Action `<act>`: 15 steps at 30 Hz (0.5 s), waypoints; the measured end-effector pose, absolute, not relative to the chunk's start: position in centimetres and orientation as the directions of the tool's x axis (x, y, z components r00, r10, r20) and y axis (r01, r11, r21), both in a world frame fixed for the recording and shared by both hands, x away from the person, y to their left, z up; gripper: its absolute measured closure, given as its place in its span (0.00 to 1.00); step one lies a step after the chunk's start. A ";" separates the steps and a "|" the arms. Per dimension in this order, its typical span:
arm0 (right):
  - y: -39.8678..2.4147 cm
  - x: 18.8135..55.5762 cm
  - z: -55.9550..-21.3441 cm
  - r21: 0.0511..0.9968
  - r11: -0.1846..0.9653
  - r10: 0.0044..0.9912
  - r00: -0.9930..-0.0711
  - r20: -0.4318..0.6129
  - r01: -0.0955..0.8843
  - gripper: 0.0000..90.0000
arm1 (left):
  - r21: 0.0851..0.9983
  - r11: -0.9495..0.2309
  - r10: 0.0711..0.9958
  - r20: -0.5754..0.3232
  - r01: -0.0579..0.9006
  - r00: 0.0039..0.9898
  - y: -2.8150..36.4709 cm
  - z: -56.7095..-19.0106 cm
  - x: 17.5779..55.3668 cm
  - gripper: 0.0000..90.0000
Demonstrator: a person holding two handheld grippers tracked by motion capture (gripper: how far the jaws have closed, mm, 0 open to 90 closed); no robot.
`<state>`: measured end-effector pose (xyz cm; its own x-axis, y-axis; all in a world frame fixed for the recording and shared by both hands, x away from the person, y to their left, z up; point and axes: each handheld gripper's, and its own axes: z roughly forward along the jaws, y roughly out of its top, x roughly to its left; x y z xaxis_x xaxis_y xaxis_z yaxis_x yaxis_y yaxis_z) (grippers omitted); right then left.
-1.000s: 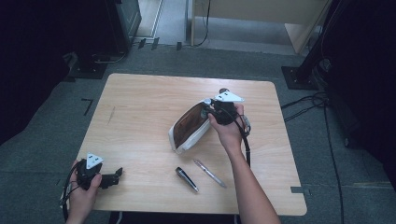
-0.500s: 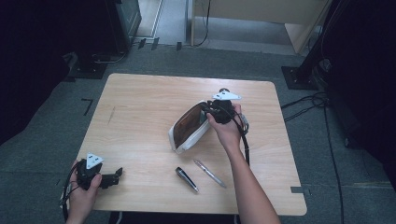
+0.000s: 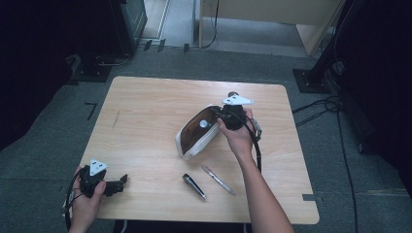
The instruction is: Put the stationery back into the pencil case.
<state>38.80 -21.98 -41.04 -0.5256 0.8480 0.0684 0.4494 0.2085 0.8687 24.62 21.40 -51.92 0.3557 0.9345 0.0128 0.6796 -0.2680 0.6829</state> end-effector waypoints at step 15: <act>-23.4 33.2 -40.7 0.894 0.219 0.809 -0.585 0.058 0.391 0.91 | 0.682 -0.274 0.933 0.016 0.679 0.360 21.4 -51.9 24.6 0.00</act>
<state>33.22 -23.37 -40.68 -0.5849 0.8091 0.0577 0.3914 0.2193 0.8937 24.63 21.42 -51.90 0.3603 0.9327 0.0156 0.6787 -0.2736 0.6816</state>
